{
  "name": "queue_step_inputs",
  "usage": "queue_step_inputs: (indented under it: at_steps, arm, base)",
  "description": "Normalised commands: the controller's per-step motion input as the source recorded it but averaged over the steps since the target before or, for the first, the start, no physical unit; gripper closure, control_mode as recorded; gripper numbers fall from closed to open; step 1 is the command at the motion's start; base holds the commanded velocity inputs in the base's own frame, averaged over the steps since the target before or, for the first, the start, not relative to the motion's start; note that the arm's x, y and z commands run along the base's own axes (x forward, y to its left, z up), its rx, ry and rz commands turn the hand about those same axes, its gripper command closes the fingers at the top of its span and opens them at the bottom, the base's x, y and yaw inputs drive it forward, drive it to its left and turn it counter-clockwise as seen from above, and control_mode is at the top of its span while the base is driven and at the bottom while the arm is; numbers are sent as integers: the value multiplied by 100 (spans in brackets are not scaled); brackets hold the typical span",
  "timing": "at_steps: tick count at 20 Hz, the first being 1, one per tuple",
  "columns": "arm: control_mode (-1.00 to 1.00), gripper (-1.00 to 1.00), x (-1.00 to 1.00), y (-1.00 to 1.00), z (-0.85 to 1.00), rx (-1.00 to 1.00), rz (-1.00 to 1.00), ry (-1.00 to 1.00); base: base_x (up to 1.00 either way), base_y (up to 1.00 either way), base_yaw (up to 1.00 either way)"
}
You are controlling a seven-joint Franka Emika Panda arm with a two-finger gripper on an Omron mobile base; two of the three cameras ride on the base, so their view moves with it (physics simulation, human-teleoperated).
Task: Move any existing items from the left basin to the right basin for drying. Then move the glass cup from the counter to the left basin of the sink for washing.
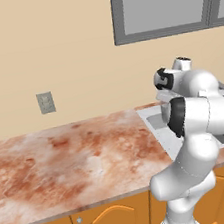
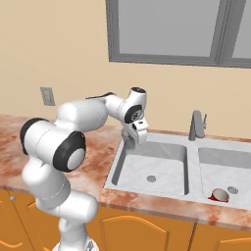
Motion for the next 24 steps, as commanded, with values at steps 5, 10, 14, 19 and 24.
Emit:
queue_step_inputs:
  at_steps: [5, 10, 14, 19, 24]
  arm:
    - [-100, 100, 3, -15, -17, 0, 0, 6]
    - [-100, 100, 0, -20, -16, 1, 0, 3]
    - [-100, 100, 0, -19, -20, 1, 0, 2]
    - [-100, 100, 0, -11, -23, 1, 0, 0]
    - [-100, 100, 1, -3, -23, 0, 0, 0]
  base:
    - [0, 0, 0]
    - [0, 0, 0]
    - [0, 0, 0]
    - [0, 0, 0]
    - [0, 0, 0]
